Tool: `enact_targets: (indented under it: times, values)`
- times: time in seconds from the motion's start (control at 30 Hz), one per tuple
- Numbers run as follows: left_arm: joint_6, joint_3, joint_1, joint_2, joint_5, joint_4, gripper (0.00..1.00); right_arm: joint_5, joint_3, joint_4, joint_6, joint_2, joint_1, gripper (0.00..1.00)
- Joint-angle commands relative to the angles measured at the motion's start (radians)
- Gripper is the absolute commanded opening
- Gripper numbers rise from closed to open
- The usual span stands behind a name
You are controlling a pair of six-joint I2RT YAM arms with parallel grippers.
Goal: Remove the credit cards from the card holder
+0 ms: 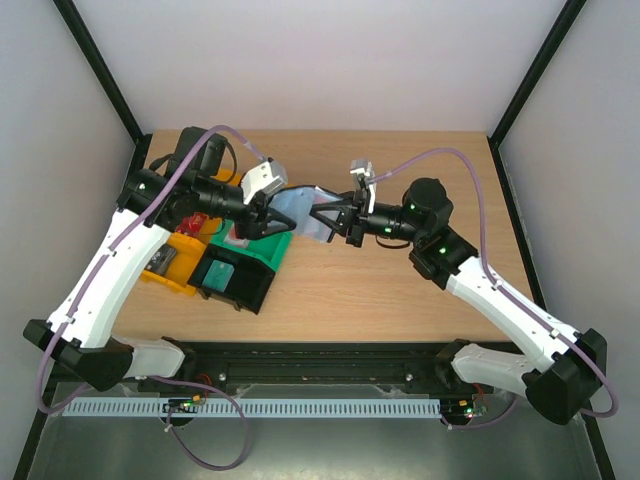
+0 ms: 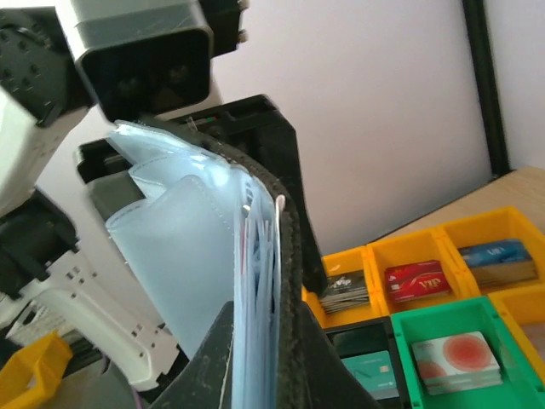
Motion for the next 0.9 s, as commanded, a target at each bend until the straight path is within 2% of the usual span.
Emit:
enact_targets:
  times: [0.0, 0.03, 0.1, 0.27, 0.43, 0.5, 0.6, 0.77, 0.8, 0.87]
  values:
    - [-0.037, -0.031, 0.005, -0.016, -0.048, 0.047, 0.73, 0.169, 0.001, -0.022, 0.039, -0.047, 0.003, 0.02]
    - [-0.03, -0.033, 0.005, -0.017, -0.036, 0.042, 0.84, 0.2, 0.001, -0.031, 0.059, -0.043, 0.003, 0.02]
    - [-0.022, -0.042, 0.005, -0.018, -0.017, 0.04, 0.98, 0.228, 0.004, -0.04, 0.088, -0.028, 0.004, 0.02]
    - [-0.105, -0.073, -0.017, 0.0, -0.058, 0.121, 0.99, 0.216, 0.012, 0.02, 0.133, -0.005, 0.031, 0.02]
    - [-0.18, -0.08, -0.026, 0.032, -0.114, 0.192, 0.98, 0.199, 0.028, 0.03, 0.129, 0.008, 0.056, 0.02]
    - [-0.194, -0.085, -0.028, 0.036, -0.114, 0.21, 0.95, 0.182, 0.031, 0.042, 0.138, 0.012, 0.059, 0.02]
    - [-0.192, -0.103, -0.046, 0.039, -0.123, 0.214, 0.91, 0.176, 0.036, 0.052, 0.156, 0.014, 0.06, 0.02]
    - [-0.198, -0.117, -0.081, 0.051, -0.151, 0.227, 0.88, 0.145, 0.054, 0.095, 0.208, 0.033, 0.063, 0.02]
    - [-0.198, -0.114, -0.083, 0.054, -0.152, 0.227, 0.86, 0.135, 0.052, 0.118, 0.217, 0.034, 0.062, 0.02]
    - [-0.194, -0.108, -0.084, 0.055, -0.154, 0.225, 0.73, 0.121, 0.042, 0.153, 0.247, 0.031, 0.063, 0.02]
